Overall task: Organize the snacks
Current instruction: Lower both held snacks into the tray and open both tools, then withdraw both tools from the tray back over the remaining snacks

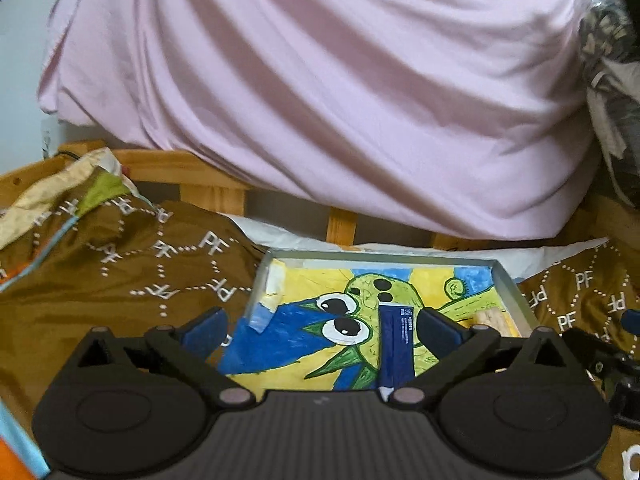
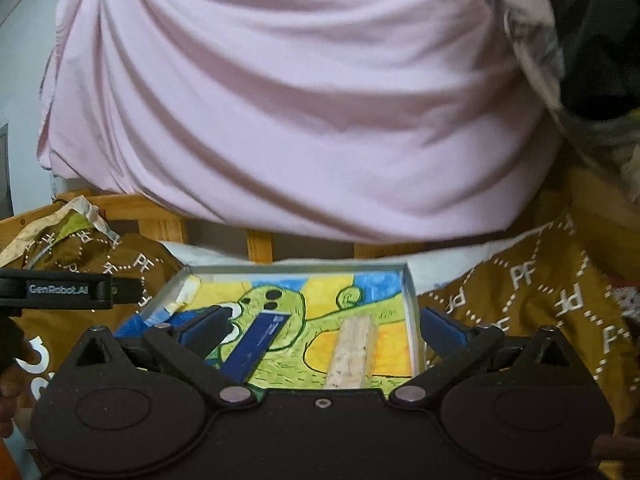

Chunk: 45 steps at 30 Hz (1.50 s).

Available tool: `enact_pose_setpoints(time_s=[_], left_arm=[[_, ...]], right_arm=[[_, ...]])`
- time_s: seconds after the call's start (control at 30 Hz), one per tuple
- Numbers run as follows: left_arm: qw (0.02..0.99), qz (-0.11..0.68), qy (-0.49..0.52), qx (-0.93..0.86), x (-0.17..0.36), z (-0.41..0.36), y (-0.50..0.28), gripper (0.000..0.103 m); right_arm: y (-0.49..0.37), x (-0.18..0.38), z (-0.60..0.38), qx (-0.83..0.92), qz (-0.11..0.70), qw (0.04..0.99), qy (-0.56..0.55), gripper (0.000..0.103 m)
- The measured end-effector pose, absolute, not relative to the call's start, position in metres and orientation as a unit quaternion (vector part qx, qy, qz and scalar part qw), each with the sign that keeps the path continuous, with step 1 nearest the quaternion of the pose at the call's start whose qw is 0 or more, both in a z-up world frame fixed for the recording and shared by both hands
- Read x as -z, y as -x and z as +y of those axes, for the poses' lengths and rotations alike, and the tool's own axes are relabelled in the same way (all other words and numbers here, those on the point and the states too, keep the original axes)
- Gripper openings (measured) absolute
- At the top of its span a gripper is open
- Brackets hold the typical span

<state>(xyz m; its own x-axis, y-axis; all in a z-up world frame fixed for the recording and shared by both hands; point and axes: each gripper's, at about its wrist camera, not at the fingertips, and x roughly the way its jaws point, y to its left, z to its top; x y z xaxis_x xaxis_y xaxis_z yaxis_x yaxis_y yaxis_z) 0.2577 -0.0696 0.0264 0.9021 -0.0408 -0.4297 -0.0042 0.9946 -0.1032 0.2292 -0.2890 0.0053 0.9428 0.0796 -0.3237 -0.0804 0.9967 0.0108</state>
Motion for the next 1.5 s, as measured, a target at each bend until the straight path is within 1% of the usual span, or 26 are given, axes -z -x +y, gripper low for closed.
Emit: enact_pose_setpoints(time_s=[0.27, 0.7, 0.83, 1.03, 1.3, 1.5], left_arm=[[0.98, 0.195, 0.04, 0.01, -0.038, -0.061, -0.202, 0.103], [0.977, 0.211, 0.024, 0.003, -0.034, -0.046, -0.131, 0.103], [0.975, 0.22, 0.009, 0.005, -0.027, -0.044, -0.114, 0.103], [0.964, 0.267, -0.005, -0.004, -0.012, -0.036, -0.097, 0.103], [0.949, 0.315, -0.004, -0.018, 0.001, -0.024, -0.081, 0.103], [0.942, 0.334, -0.008, -0.025, 0.005, -0.021, -0.077, 0.103]], right_arm=[[-0.179, -0.024, -0.282, -0.029, 0.12, 0.992, 0.002, 0.102], [-0.107, -0.032, -0.265, -0.044, 0.113, 0.992, -0.017, 0.102], [-0.09, -0.028, -0.256, -0.051, 0.129, 0.99, -0.014, 0.102], [-0.07, -0.018, -0.247, -0.051, 0.186, 0.981, -0.029, 0.102], [-0.061, -0.001, -0.24, -0.053, 0.254, 0.964, -0.057, 0.102], [-0.061, 0.012, -0.232, -0.06, 0.296, 0.952, -0.046, 0.102]])
